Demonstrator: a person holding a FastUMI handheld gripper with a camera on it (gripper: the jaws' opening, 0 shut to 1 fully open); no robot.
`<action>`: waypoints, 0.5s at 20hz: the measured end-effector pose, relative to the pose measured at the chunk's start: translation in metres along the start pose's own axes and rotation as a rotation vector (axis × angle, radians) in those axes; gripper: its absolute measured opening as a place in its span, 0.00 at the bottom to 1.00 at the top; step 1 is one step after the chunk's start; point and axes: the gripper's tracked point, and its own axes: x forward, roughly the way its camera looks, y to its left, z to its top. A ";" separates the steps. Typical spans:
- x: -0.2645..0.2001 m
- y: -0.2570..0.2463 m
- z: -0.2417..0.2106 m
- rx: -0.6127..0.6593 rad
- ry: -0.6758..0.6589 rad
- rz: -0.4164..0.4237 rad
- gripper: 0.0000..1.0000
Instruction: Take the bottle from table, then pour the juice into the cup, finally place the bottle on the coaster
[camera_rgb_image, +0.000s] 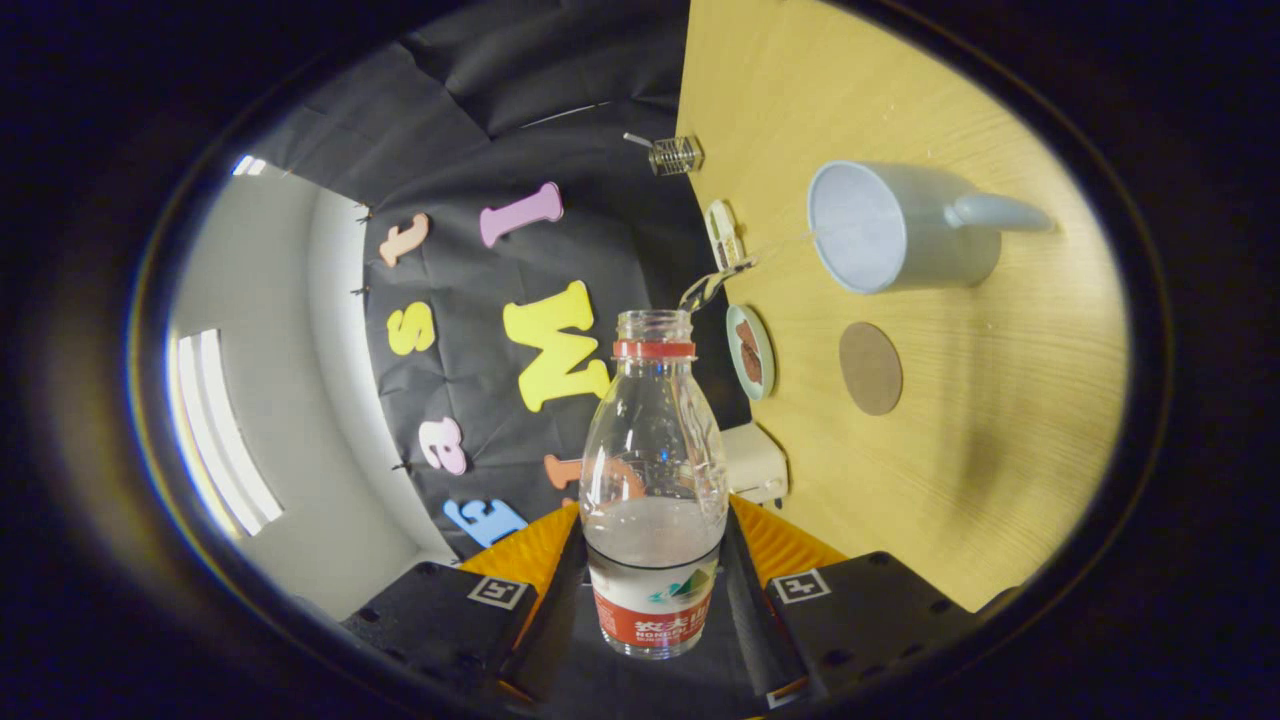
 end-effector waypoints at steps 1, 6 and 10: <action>0.000 0.001 0.002 0.004 -0.004 -0.004 0.74; 0.005 0.007 0.005 0.026 -0.009 0.018 0.74; 0.005 0.008 0.002 0.034 0.007 0.014 0.74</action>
